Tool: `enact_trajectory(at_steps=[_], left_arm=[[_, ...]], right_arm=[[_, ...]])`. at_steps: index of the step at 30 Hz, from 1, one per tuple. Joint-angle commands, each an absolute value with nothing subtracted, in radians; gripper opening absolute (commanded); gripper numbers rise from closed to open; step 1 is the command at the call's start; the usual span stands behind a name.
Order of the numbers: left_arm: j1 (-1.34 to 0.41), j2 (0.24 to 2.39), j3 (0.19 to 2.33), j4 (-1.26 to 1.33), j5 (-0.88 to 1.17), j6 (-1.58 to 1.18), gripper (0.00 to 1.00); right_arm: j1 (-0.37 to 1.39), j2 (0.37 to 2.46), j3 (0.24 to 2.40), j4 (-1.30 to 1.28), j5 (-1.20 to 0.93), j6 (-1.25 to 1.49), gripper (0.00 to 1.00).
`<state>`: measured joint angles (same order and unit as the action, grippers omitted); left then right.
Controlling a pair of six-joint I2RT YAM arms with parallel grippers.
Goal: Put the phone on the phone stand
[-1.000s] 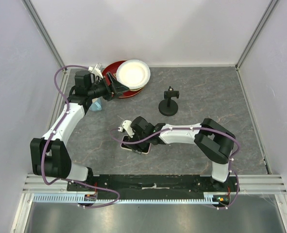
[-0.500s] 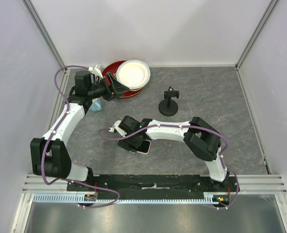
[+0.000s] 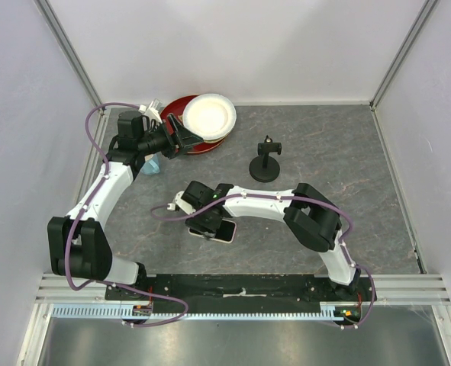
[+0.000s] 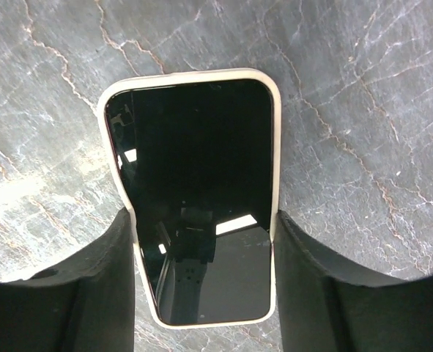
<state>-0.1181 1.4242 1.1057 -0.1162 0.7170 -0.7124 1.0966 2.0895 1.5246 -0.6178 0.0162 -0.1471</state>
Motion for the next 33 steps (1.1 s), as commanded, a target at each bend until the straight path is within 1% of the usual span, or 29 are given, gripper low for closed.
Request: enact_trajectory(at_steps=[1,5,8,9,13,16,18,22,23,25,29,32,33], left_arm=[[-0.112,1.417,1.104,-0.074,0.75,-0.736,0.75],[-0.112,1.419,1.101,-0.069,0.755,-0.741,0.75],[-0.115,1.419,1.098,-0.061,0.764,-0.749,0.75],[-0.115,1.42,1.097,-0.058,0.768,-0.75,0.75],[-0.129,1.428,1.095,-0.034,0.805,-0.765,0.76],[-0.161,1.453,1.106,-0.031,0.84,-0.779,0.76],[-0.193,1.477,1.12,-0.028,0.879,-0.781,0.77],[-0.25,1.52,1.144,-0.029,0.942,-0.772,0.77],[-0.274,1.525,1.152,-0.034,0.946,-0.767,0.77],[-0.301,1.528,1.163,-0.06,0.939,-0.729,0.77],[-0.386,1.535,1.224,-0.176,0.862,-0.628,0.78],[-0.446,1.572,1.287,-0.306,0.824,-0.525,0.78],[-0.454,1.58,1.298,-0.328,0.839,-0.506,0.78]], right_arm=[[1.097,2.215,1.457,-0.729,0.022,-0.163,0.0],[1.098,2.152,1.382,-0.641,0.058,-0.14,0.0],[1.097,2.056,1.307,-0.566,0.11,-0.127,0.0],[1.098,1.998,1.286,-0.52,0.161,-0.114,0.0],[1.097,1.823,1.148,-0.359,0.253,-0.081,0.0],[1.095,1.677,0.998,-0.218,0.368,-0.029,0.0],[1.088,1.576,0.947,-0.14,0.42,-0.012,0.0],[1.057,1.415,0.827,-0.066,0.503,0.026,0.0],[1.043,1.351,0.81,-0.055,0.509,0.034,0.0],[1.029,1.29,0.76,-0.025,0.506,0.037,0.0],[1.022,1.126,0.678,0.055,0.459,-0.024,0.0],[1.022,1.053,0.637,0.106,0.402,-0.09,0.0],[1.022,1.04,0.635,0.107,0.396,-0.106,0.0]])
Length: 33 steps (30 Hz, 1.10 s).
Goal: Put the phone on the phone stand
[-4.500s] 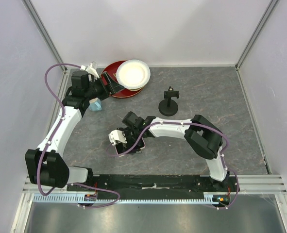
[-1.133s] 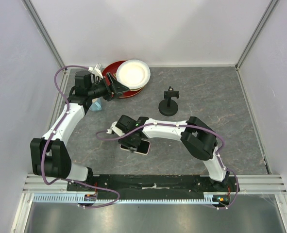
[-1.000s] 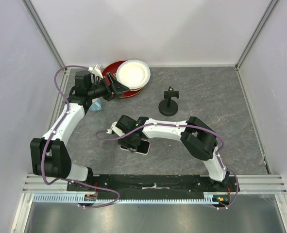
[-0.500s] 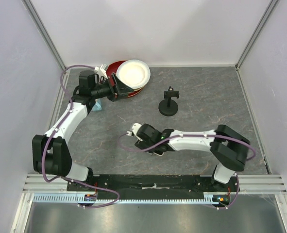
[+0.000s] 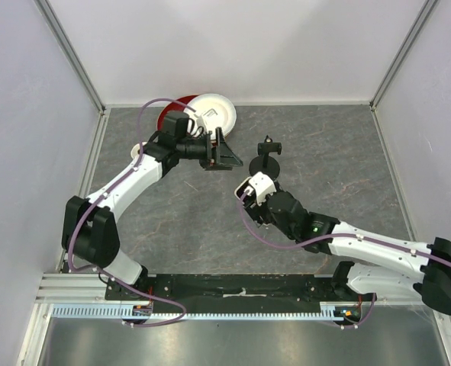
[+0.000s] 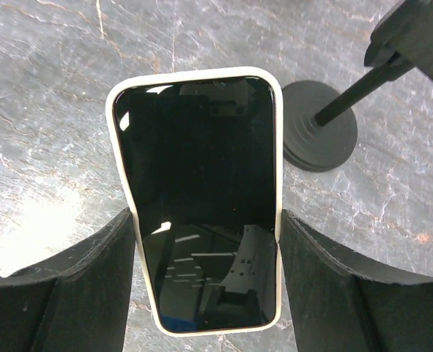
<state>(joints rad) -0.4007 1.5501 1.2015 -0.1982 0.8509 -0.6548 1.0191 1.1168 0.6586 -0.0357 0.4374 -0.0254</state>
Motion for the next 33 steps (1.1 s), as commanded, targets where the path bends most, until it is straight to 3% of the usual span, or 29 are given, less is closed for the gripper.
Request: enact_trajectory(at_steps=[1,12,18,21,25,27,28,30,31,33], left_arm=[[-0.463,1.592,1.302,-0.327,0.863,-0.505,0.78],[-0.518,1.594,1.325,-0.388,0.795,-0.437,0.75],[-0.59,1.627,1.331,-0.405,0.815,-0.401,0.69],[-0.614,1.655,1.354,-0.434,0.808,-0.385,0.52],[-0.614,1.66,1.37,-0.445,0.795,-0.387,0.12],[-0.614,1.626,1.367,-0.433,0.782,-0.393,0.02],[-0.614,1.614,1.352,-0.425,0.747,-0.393,0.02],[-0.612,1.588,1.345,-0.428,0.691,-0.377,0.02],[-0.611,1.563,1.348,-0.434,0.637,-0.37,0.02],[-0.598,1.536,1.347,-0.436,0.585,-0.357,0.02]], right_arm=[[1.022,1.034,0.634,0.104,0.39,-0.115,0.0],[1.022,0.907,0.595,0.143,0.376,-0.161,0.0],[1.022,0.9,0.603,0.167,0.362,-0.181,0.0],[1.022,0.911,0.629,0.161,0.353,-0.186,0.0],[1.022,0.911,0.641,0.146,0.334,-0.16,0.01],[1.023,0.908,0.628,0.144,0.327,-0.114,0.22],[1.022,0.907,0.617,0.152,0.33,-0.092,0.59],[1.02,0.914,0.592,0.164,0.356,-0.036,0.89],[1.02,0.926,0.588,0.166,0.359,-0.022,0.98],[1.019,0.945,0.584,0.16,0.359,0.032,0.98]])
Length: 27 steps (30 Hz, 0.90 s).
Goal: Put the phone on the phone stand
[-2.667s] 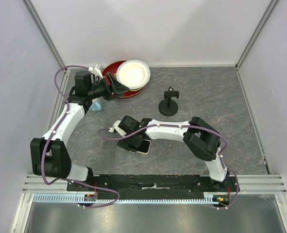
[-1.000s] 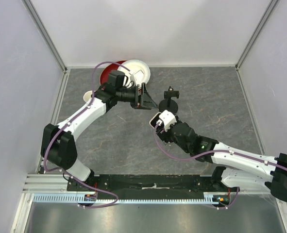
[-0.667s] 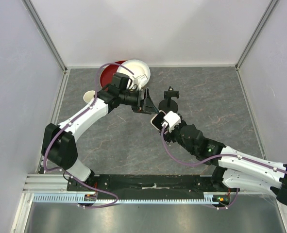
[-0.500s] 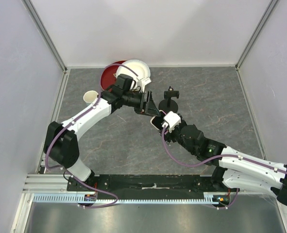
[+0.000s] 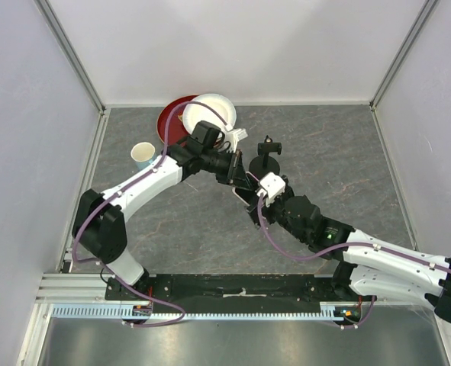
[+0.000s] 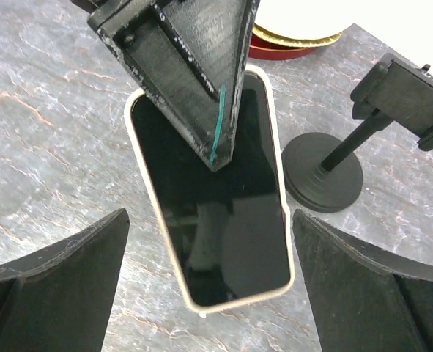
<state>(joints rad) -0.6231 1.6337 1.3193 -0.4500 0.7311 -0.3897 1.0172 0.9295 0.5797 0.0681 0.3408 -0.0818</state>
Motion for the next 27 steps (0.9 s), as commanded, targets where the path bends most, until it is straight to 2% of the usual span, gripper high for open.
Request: enact_trajectory(at_steps=[1,6,9,12,17,22,27], left_arm=[[-0.595,1.491,1.336,-0.419,0.519,-0.356,0.02],[-0.555,1.306,1.217,-0.296,0.364,-0.38,0.02],[-0.551,1.177,1.113,-0.167,0.279,-0.388,0.02],[-0.551,1.108,1.057,-0.075,0.278,-0.397,0.02],[-0.549,1.098,1.029,0.038,0.472,-0.455,0.02],[-0.549,1.106,0.976,0.199,0.633,-0.534,0.02],[-0.549,1.123,0.934,0.365,0.779,-0.646,0.02]], right_arm=[[1.016,0.963,0.584,0.147,0.357,0.058,0.98],[0.932,0.993,0.543,0.127,0.354,0.234,0.98],[0.821,0.947,0.445,0.237,0.223,0.375,0.98],[0.75,0.905,0.335,0.458,0.02,0.492,0.98],[0.736,0.897,0.232,0.834,-0.171,0.638,0.98],[0.736,0.882,0.114,1.298,-0.181,0.738,0.95],[0.736,0.894,0.078,1.404,-0.185,0.756,0.92]])
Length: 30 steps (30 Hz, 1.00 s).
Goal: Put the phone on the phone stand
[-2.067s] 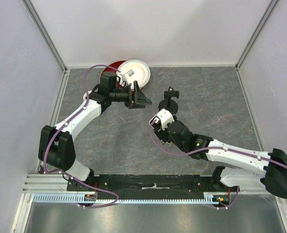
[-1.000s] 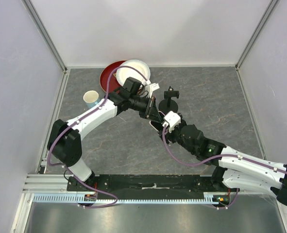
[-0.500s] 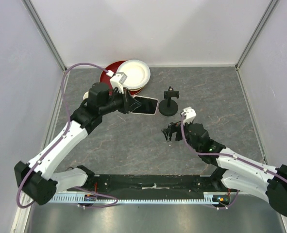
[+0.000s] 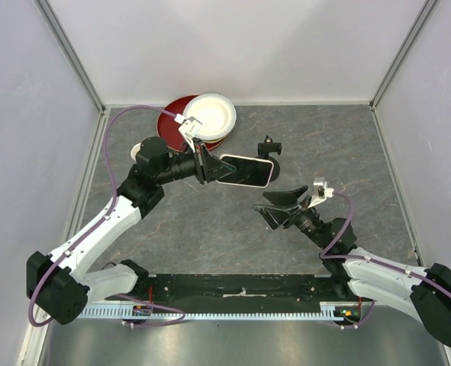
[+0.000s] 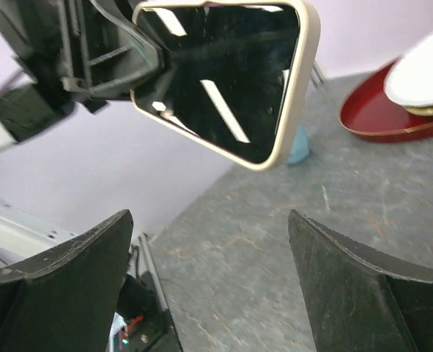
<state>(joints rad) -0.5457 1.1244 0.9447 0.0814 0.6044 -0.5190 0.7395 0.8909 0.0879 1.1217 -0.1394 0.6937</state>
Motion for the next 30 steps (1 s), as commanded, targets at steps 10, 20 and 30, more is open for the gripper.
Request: enact_trajectory(at_steps=[10,20,30], left_arm=[[-0.549,1.21,0.934,0.509,0.949,-0.762,0.02],[-0.566,1.253,0.928,0.623,1.032,-0.836,0.02],[-0.6,1.258,0.934,0.623,1.055,-0.828,0.02]], right_arm=[[0.736,0.856,0.074,1.517,-0.222,0.762,0.67],[0.736,0.81,0.069,1.543,-0.199,0.775,0.44],[0.738,0.802,0.068,1.594,-0.193,0.805,0.37]])
